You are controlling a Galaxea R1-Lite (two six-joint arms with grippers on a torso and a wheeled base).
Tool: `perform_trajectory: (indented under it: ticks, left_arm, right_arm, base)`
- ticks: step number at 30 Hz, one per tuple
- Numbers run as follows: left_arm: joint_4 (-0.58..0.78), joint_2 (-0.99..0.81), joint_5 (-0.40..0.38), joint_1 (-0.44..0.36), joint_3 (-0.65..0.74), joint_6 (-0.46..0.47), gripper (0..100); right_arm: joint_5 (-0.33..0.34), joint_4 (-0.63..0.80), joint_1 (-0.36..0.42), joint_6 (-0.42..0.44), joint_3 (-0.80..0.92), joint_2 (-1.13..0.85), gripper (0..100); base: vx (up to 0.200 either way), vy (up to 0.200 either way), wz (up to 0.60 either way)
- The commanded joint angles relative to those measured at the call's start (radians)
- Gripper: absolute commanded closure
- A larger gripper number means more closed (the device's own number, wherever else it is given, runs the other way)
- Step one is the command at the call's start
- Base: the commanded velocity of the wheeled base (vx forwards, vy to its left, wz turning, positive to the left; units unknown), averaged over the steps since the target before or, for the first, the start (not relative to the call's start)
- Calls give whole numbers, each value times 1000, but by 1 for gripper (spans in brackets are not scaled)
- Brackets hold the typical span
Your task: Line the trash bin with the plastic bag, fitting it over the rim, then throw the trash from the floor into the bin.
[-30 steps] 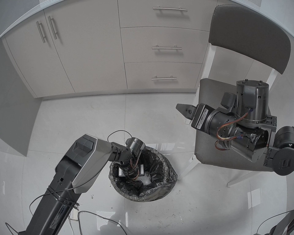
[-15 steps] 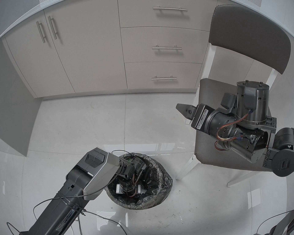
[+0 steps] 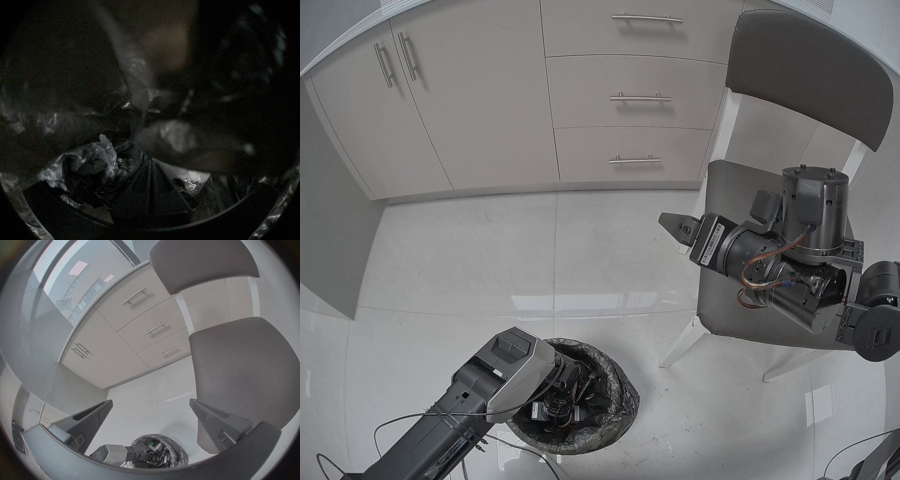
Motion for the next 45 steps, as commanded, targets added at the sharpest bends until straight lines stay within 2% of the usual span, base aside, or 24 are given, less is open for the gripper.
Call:
perform_trajectory:
  ticks: [1, 5, 10, 15, 24, 35, 45]
  left_arm:
    - [8, 26, 3, -1, 1, -12, 100]
    - [8, 26, 9, -1, 1, -26, 100]
    - [26, 26, 78, -12, 1, -45, 100]
    - [118, 20, 156, -32, 1, -29, 100]
    - [123, -69, 210, -53, 1, -29, 100]
    - [118, -98, 239, -53, 1, -40, 100]
    - [177, -130, 251, -76, 1, -87, 100]
  right_arm:
    - [0, 0, 1, -1, 0, 2, 0]
    - [0, 0, 1, -1, 0, 5, 0]
    - [0, 0, 1, -1, 0, 8, 0]
    - [0, 0, 1, -1, 0, 8, 0]
    - [0, 0, 1, -2, -2, 4, 0]
    - [0, 0, -1, -2, -2, 2, 0]
    - [0, -2, -7, -2, -3, 4, 0]
  base:
    - [0, 0, 0]
    - [0, 0, 0]
    - [0, 0, 0]
    - [0, 0, 0]
    - [0, 0, 0]
    - [0, 0, 0]
    - [0, 0, 0]
